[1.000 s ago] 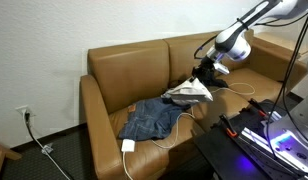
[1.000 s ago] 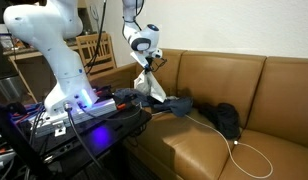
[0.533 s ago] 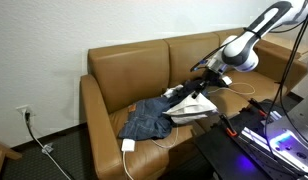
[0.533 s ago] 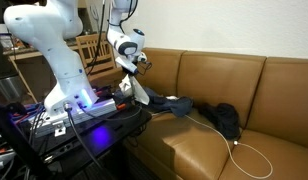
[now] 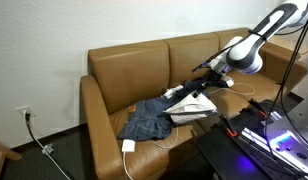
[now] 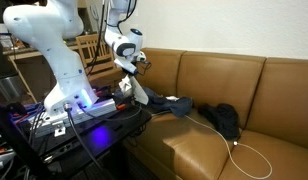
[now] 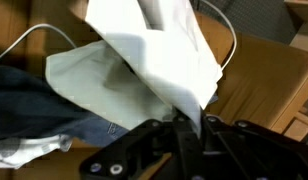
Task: Take the cloth and put it on the shoulder of the couch
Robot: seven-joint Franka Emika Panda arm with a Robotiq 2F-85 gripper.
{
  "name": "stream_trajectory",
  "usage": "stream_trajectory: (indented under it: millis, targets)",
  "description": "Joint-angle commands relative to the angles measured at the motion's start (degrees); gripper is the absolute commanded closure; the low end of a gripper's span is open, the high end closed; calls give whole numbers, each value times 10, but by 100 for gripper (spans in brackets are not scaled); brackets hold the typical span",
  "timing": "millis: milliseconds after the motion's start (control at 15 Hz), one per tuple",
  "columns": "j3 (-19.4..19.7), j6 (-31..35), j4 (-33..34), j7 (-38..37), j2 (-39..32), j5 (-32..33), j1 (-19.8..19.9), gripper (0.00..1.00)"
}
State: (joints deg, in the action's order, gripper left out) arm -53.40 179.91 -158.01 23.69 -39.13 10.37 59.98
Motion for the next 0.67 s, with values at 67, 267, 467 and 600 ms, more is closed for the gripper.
stream_trajectory:
  millis: [67, 267, 467, 600]
  targets:
    - [14, 95, 6, -21, 56, 59, 15, 98]
    - [17, 150, 4, -44, 114, 98, -15, 98]
    - [78, 230, -13, -46, 169, 126, -92, 98]
    - [16, 190, 8, -4, 193, 103, -43, 98]
